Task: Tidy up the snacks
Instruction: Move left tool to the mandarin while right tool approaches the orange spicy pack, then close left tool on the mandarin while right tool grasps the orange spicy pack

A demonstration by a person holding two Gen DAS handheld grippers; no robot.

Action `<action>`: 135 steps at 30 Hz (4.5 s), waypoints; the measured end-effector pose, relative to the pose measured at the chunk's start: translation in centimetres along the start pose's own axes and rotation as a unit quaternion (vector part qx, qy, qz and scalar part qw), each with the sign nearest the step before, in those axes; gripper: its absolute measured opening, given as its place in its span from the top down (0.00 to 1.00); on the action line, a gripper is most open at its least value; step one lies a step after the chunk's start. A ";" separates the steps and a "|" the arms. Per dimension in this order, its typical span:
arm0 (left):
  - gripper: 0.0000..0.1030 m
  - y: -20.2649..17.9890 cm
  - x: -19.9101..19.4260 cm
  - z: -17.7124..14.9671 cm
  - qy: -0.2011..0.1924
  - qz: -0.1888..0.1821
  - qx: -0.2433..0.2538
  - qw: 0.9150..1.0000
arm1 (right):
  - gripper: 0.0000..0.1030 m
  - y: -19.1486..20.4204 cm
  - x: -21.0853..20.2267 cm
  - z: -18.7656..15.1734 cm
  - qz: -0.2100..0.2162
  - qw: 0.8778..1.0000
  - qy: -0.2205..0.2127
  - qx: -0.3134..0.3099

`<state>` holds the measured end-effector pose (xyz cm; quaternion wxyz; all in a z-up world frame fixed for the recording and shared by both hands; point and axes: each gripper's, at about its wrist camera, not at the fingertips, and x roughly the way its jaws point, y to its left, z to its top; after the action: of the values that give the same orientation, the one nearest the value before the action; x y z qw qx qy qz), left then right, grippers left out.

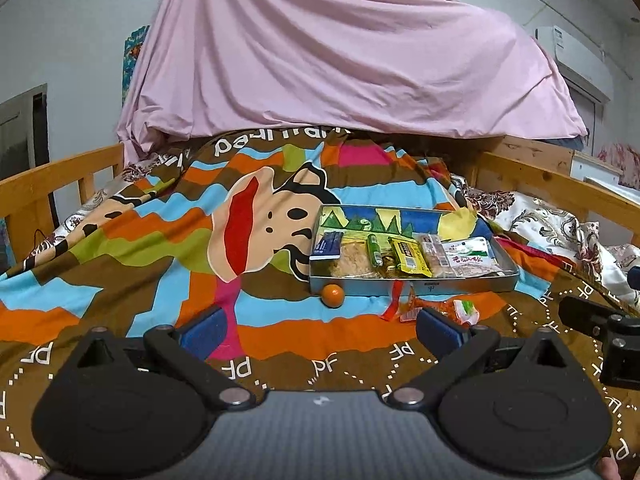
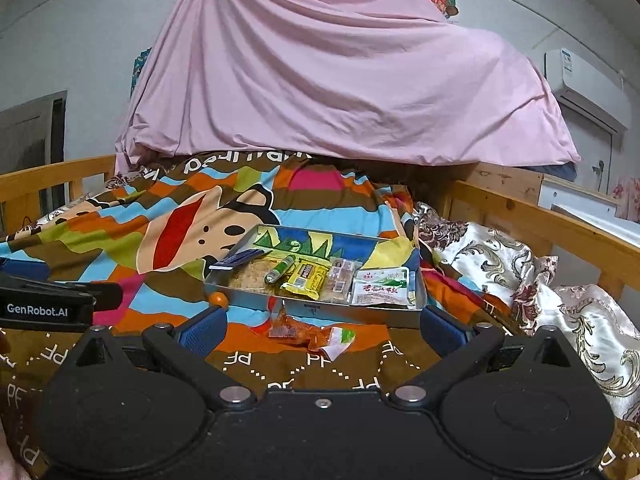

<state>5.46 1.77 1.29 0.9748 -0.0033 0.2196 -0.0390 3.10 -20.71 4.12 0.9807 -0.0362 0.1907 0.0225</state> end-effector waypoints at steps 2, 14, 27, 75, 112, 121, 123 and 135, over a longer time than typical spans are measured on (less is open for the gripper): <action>0.00 0.1 0.1 0.0 0.002 0.001 -0.002 1.000 | 0.01 -0.3 0.3 0.3 0.003 1.000 0.005 0.002; 0.00 0.6 1.8 0.2 0.037 -0.008 -0.019 0.999 | 0.01 -1.0 3.6 2.1 0.061 0.995 0.051 -0.052; 0.00 0.0 6.2 1.8 0.050 -0.012 0.013 0.999 | 0.01 -3.3 9.2 3.0 0.089 0.993 0.054 -0.053; 0.00 0.8 19.5 2.6 0.104 0.002 0.000 0.995 | 0.01 -3.1 23.3 0.2 0.101 0.983 0.132 -0.077; 0.00 0.8 26.3 1.1 0.148 -0.064 0.015 0.987 | 0.01 -1.7 29.1 -2.6 0.231 0.950 0.190 -0.089; 0.00 0.7 26.7 0.8 0.144 -0.071 0.012 0.987 | 0.01 -1.2 28.9 -3.2 0.210 0.956 0.182 -0.097; 0.00 0.5 26.7 0.7 0.143 -0.073 0.015 0.987 | 0.01 -1.3 29.0 -3.3 0.210 0.956 0.182 -0.092; 0.27 0.6 27.6 0.3 0.136 -0.090 -0.009 0.987 | 0.05 -1.3 28.9 -3.5 0.197 0.963 0.169 -0.073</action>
<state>30.48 0.20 -10.27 0.9282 -0.0261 0.3495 -0.1248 28.62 -21.40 -9.86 0.9050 -0.0731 0.3548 0.2232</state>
